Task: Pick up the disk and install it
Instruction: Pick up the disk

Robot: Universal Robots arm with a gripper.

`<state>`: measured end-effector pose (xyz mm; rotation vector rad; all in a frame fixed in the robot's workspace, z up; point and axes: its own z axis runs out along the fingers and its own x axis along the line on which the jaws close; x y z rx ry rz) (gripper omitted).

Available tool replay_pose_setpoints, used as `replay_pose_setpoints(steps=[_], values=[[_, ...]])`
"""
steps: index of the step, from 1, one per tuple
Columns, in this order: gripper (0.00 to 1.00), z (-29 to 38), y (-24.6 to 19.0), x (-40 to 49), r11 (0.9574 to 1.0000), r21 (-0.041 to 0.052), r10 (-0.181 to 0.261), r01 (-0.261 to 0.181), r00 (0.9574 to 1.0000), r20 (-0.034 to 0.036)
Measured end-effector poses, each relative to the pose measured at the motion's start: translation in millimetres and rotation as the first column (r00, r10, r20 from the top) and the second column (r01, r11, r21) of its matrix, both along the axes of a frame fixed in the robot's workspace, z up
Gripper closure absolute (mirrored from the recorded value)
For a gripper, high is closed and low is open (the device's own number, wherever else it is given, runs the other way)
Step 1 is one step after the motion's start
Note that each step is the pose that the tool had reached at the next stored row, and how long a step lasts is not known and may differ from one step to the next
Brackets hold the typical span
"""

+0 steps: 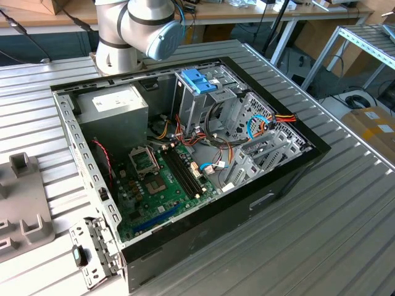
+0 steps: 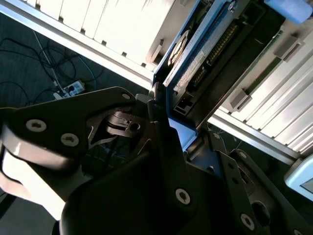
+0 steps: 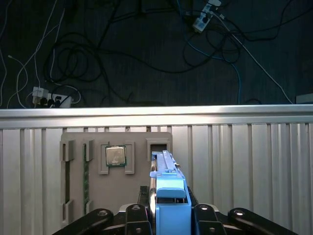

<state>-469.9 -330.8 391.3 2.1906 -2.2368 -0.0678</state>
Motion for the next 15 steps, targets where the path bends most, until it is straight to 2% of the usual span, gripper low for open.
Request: replay_pose_setpoints(steps=[15], values=[[0.63,8.5,0.0,0.0,1.0,0.0,0.0,0.0,1.0,0.0001]])
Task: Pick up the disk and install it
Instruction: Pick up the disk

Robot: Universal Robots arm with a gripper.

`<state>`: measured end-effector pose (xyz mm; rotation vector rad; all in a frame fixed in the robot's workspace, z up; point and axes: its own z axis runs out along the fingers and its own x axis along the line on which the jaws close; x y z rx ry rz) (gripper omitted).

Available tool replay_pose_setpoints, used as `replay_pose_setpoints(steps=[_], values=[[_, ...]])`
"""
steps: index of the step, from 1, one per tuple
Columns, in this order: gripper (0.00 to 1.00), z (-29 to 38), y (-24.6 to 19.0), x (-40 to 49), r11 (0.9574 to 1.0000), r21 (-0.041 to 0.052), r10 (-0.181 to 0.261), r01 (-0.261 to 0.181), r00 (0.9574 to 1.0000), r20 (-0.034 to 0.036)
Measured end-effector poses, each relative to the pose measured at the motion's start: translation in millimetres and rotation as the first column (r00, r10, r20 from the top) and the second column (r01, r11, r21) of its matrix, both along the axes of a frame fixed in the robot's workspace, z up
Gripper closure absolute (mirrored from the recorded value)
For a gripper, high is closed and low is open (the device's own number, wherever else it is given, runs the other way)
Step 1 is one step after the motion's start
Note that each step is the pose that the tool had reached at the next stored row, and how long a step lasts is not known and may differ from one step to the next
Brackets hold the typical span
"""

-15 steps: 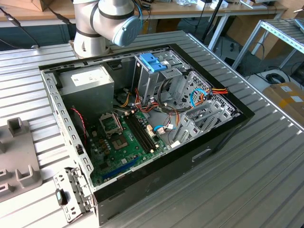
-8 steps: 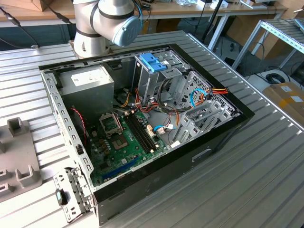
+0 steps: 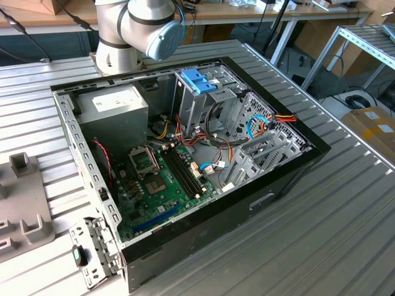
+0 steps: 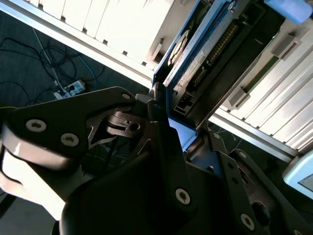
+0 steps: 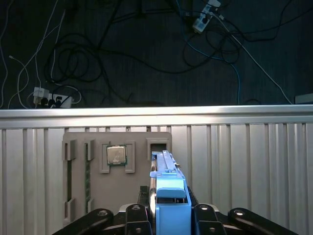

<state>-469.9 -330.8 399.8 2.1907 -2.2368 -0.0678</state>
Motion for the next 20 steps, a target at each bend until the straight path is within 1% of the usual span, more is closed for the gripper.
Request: replay_pose_setpoints(steps=[20], values=[[0.63,10.5,0.0,0.0,1.0,0.0,0.0,0.0,1.0,0.0]])
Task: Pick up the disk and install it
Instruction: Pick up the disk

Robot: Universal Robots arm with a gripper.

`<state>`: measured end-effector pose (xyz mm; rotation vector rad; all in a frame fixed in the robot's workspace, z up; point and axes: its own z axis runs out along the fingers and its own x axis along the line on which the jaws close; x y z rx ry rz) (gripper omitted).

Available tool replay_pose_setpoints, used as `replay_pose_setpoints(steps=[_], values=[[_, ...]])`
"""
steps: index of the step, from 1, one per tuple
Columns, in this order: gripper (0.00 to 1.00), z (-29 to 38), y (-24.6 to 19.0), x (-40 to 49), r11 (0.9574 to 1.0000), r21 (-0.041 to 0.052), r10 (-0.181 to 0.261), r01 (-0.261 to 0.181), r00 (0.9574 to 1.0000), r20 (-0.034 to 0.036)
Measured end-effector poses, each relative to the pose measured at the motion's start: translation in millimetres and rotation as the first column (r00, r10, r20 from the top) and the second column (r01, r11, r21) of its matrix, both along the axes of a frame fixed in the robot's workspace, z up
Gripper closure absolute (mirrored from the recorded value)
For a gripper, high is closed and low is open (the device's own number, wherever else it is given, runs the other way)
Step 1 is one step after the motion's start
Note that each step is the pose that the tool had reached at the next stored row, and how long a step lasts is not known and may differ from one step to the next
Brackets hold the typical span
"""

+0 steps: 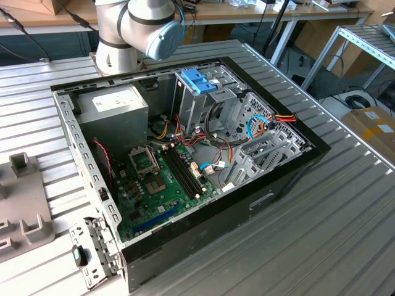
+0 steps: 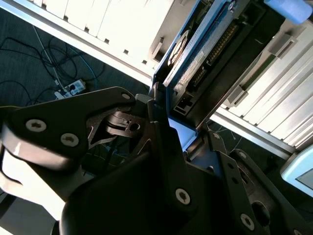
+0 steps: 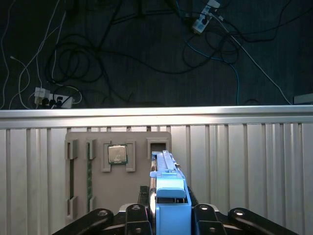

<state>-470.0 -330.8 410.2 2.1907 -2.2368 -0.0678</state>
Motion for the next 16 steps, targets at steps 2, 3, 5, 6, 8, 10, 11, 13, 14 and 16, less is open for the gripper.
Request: replay_pose_setpoints(steps=[2,3,5,6,8,10,11,13,14,16], values=[[0.63,1.4,0.0,0.0,1.0,0.0,0.0,0.0,1.0,0.0],[0.63,1.9,0.0,0.0,1.0,0.0,0.0,0.0,1.0,0.0],[0.63,2.9,0.0,0.0,1.0,0.0,0.0,0.0,1.0,0.0],[0.63,3.5,0.0,0.0,1.0,0.0,0.0,0.0,1.0,0.0],[0.63,4.6,0.0,0.0,1.0,0.0,0.0,0.0,1.0,0.0],[0.63,5.6,0.0,0.0,1.0,0.0,0.0,0.0,1.0,0.0],[0.63,6.0,0.0,0.0,1.0,0.0,0.0,0.0,1.0,0.0],[0.63,7.0,0.0,0.0,1.0,0.0,0.0,0.0,1.0,-0.0001],[0.63,7.6,0.0,0.0,1.0,0.0,0.0,0.0,1.0,0.0],[0.63,9.0,0.0,0.0,1.0,0.0,0.0,0.0,1.0,0.0]])
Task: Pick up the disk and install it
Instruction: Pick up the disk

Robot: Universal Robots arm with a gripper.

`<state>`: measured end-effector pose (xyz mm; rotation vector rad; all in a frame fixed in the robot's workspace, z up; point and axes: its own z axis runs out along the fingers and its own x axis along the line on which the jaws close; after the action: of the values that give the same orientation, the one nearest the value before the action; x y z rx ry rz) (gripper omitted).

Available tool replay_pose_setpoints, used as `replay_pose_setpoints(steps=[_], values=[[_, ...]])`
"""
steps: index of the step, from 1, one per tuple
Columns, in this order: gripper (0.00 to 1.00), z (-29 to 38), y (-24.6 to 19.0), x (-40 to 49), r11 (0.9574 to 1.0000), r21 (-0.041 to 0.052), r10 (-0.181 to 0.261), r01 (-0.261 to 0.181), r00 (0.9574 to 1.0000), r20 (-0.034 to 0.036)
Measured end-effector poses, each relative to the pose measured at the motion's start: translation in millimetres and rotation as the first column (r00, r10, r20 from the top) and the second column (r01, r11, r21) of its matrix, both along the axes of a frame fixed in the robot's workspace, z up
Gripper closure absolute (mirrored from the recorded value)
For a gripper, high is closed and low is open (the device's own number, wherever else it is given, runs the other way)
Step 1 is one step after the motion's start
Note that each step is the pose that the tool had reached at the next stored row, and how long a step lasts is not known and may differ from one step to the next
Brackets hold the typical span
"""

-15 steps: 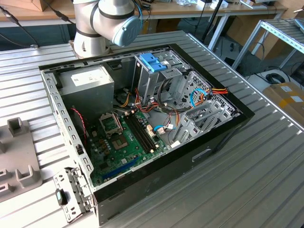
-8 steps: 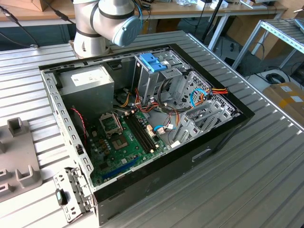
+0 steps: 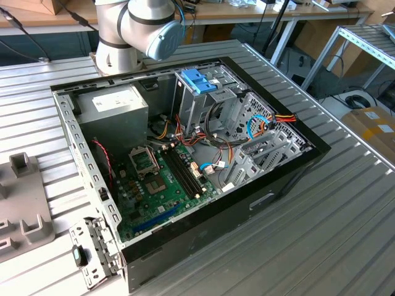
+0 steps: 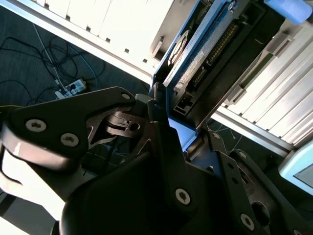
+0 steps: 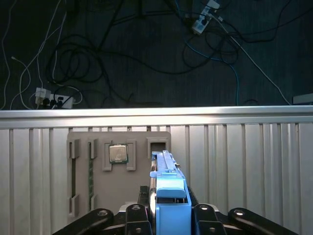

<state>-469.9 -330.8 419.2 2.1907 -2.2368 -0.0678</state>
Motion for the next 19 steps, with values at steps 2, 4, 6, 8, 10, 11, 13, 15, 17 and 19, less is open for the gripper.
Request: replay_pose_setpoints(steps=[2,4,6,8,10,11,13,15,17,19], values=[[0.63,1.2,0.0,0.0,1.0,0.0,0.0,0.0,1.0,-0.0001],[0.63,2.2,0.0,0.0,1.0,0.0,0.0,0.0,1.0,-0.0001],[0.63,3.3,0.0,0.0,1.0,0.0,0.0,0.0,1.0,0.0],[0.63,4.7,0.0,0.0,1.0,0.0,0.0,0.0,1.0,-0.0001],[0.63,15.3,0.0,0.0,1.0,0.0,0.0,0.0,1.0,-0.0001],[0.63,26.7,0.0,0.0,1.0,0.0,0.0,0.0,1.0,0.0],[0.63,32.1,0.0,0.0,1.0,0.0,0.0,0.0,1.0,0.0],[0.63,33.0,0.0,0.0,1.0,0.0,0.0,0.0,1.0,0.0],[0.63,34.3,0.0,0.0,1.0,0.0,0.0,0.0,1.0,0.0],[0.63,36.1,0.0,0.0,1.0,0.0,0.0,0.0,1.0,0.0]])
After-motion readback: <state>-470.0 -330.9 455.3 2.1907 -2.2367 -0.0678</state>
